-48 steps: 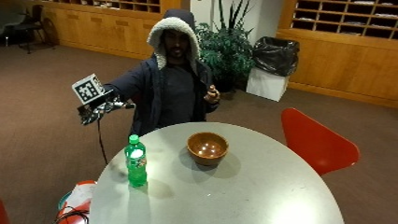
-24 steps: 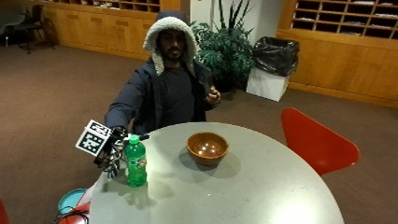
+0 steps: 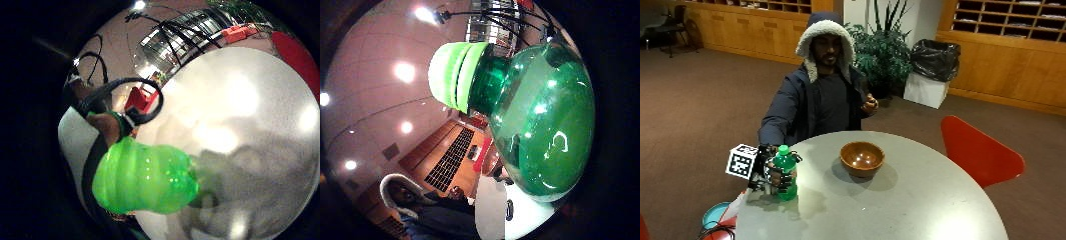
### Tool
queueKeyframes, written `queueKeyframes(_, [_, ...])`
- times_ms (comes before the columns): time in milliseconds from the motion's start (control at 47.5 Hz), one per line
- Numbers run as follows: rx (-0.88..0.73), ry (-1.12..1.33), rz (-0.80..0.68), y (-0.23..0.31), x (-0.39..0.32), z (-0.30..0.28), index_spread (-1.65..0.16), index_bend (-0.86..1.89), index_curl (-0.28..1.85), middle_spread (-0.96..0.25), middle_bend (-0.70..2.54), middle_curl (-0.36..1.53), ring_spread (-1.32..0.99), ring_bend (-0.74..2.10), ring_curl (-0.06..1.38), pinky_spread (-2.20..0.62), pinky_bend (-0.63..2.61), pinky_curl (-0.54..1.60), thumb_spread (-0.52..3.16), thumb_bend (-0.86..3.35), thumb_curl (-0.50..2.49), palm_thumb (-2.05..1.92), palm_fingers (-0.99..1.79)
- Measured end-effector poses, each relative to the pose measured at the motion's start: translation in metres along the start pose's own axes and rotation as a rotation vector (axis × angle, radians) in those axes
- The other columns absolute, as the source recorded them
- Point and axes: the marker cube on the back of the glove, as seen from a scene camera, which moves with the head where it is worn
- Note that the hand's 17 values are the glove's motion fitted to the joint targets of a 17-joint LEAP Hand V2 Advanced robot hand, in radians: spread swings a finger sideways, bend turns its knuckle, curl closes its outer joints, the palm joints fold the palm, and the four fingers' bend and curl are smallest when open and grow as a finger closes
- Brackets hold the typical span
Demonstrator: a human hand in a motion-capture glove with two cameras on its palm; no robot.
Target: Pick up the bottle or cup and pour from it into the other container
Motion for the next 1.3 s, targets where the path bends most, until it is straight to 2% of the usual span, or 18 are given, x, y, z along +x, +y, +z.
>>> queueKeyframes(358, [-0.012, 0.018, -0.017, 0.006, -0.026, 0.002, -0.28, 0.09, 0.22, -0.2, 0.33, 0.42, -0.16, 0.63, 0.4, 0.06, 0.45, 0.36, 0.65, -0.03, 0.57, 0.91, 1.1])
queueKeyframes(442, [-0.04, 0.025, -0.089, 0.012, -0.043, 0.0, -0.28, 0.09, 0.22, -0.2, 0.33, 0.43, -0.16, 0.63, 0.4, 0.05, 0.44, 0.36, 0.64, -0.03, 0.58, 0.91, 1.1])
queueKeyframes(526, [-0.224, 0.066, -0.262, 0.021, -0.061, -0.008, -0.28, 0.09, 0.22, -0.2, 0.32, 0.43, -0.16, 0.63, 0.4, 0.05, 0.44, 0.36, 0.63, -0.03, 0.58, 0.91, 1.1])
queueKeyframes(547, [-0.228, 0.074, -0.263, 0.021, -0.068, -0.008, -0.27, 0.09, 0.22, -0.2, 0.32, 0.43, -0.16, 0.63, 0.4, 0.05, 0.44, 0.36, 0.62, -0.03, 0.59, 0.91, 1.1])
queueKeyframes(631, [-0.07, 0.114, -0.161, 0.007, -0.107, 0.006, -0.27, 0.09, 0.22, -0.2, 0.31, 0.44, -0.16, 0.63, 0.41, 0.05, 0.44, 0.37, 0.62, -0.03, 0.59, 0.91, 1.1])
queueKeyframes(758, [-0.139, 0.298, -0.18, 0.013, -0.147, 0.014, -0.27, 0.09, 0.22, -0.2, 0.31, 0.44, -0.16, 0.63, 0.41, 0.04, 0.44, 0.37, 0.61, -0.03, 0.6, 0.91, 1.1])
queueKeyframes(821, [-0.213, 0.399, -0.127, 0.019, -0.162, 0.017, -0.27, 0.09, 0.22, -0.2, 0.31, 0.44, -0.16, 0.62, 0.41, 0.04, 0.44, 0.37, 0.62, -0.03, 0.61, 0.91, 1.1])
queueKeyframes(884, [-0.201, 0.515, -0.076, 0.016, -0.179, 0.029, -0.27, 0.09, 0.22, -0.2, 0.31, 0.45, -0.16, 0.62, 0.41, 0.04, 0.44, 0.37, 0.62, -0.03, 0.61, 0.91, 1.1])
queueKeyframes(1010, [-0.229, 0.677, -0.327, 0.014, -0.192, 0.047, -0.27, 0.09, 0.22, -0.2, 0.31, 0.45, -0.16, 0.62, 0.41, 0.04, 0.44, 0.37, 0.62, -0.03, 0.61, 0.91, 1.1])
queueKeyframes(1137, [-0.321, 0.894, -0.314, 0.035, -0.211, 0.067, -0.27, 0.09, 0.23, -0.2, 0.31, 0.45, -0.16, 0.61, 0.41, 0.04, 0.43, 0.37, 0.62, -0.03, 0.62, 0.91, 1.1])
queueKeyframes(1305, [-0.447, 1.097, -0.431, 0.035, -0.226, 0.097, -0.27, 0.09, 0.22, -0.2, 0.31, 0.46, -0.16, 0.61, 0.41, 0.05, 0.43, 0.37, 0.63, -0.03, 0.62, 0.91, 1.1])
